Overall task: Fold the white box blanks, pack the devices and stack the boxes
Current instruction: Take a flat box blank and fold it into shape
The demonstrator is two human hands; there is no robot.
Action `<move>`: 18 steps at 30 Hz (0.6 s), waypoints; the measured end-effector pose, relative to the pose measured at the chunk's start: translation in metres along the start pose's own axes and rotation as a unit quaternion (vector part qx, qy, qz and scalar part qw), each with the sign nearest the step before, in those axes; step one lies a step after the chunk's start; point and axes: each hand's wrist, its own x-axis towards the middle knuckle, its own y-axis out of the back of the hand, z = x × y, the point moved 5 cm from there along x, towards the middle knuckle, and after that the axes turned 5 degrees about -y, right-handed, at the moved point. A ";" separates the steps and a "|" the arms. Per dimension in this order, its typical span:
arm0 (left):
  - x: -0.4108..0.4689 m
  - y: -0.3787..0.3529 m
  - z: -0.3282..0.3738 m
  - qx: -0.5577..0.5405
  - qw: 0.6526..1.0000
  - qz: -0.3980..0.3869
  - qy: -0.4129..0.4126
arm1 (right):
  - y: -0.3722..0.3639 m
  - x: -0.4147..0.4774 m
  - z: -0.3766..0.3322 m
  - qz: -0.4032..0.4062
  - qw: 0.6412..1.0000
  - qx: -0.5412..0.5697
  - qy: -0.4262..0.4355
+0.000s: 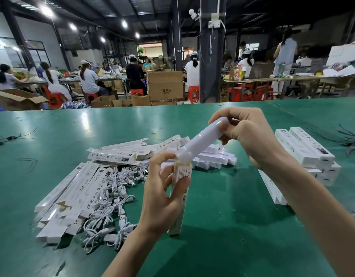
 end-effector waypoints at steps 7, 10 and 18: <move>-0.001 -0.004 0.002 0.004 1.000 -0.013 -0.007 | 0.004 -0.010 -0.018 0.054 0.983 -0.141 0.107; -0.002 -0.006 0.003 0.014 1.000 -0.019 -0.010 | 0.000 -0.019 -0.032 0.021 0.964 -0.192 0.181; -0.004 -0.011 0.007 0.025 0.999 -0.032 -0.025 | -0.016 -0.035 -0.049 -0.097 0.926 -0.252 0.265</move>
